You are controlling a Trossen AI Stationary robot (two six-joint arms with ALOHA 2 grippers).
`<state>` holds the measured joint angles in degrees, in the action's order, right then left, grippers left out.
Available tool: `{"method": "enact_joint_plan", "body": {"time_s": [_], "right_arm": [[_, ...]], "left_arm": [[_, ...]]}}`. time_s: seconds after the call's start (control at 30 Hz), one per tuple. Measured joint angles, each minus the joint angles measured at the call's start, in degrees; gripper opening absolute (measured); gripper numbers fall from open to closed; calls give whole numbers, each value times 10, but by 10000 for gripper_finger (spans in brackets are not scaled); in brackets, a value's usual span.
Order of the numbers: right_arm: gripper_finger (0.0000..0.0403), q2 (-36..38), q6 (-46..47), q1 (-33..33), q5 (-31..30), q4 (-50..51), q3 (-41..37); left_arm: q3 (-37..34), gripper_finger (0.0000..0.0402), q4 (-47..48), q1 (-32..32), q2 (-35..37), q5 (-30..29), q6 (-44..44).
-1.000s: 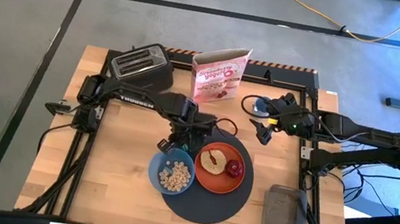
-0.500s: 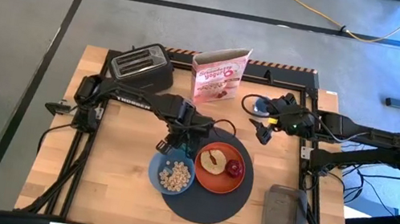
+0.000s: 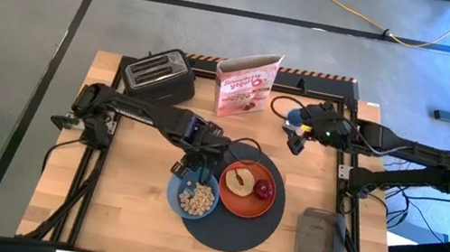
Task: Arrange a breakfast setting
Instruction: Put the spoon on the mat to the right of the plate
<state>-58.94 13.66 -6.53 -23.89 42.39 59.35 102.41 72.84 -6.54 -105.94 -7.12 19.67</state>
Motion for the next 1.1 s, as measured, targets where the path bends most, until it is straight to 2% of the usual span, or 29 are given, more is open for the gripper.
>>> {"method": "enact_joint_plan", "body": {"time_s": [0.3,0.43,0.63,0.8,1.1], "right_arm": [[282,-79,-51,-77,21,28,0],[256,-117,-77,-91,26,28,0],[250,-161,-95,-93,30,27,0],[250,-184,-95,-93,24,27,0],[250,-213,-92,-105,-16,27,0]], "left_arm": [[0,173,-41,-19,95,-134,-73],[0,173,-45,-21,147,-201,-107],[0,173,-45,-17,214,-251,-145],[0,173,-44,-17,241,-297,-164],[0,173,-43,-17,250,-314,-166]]}}
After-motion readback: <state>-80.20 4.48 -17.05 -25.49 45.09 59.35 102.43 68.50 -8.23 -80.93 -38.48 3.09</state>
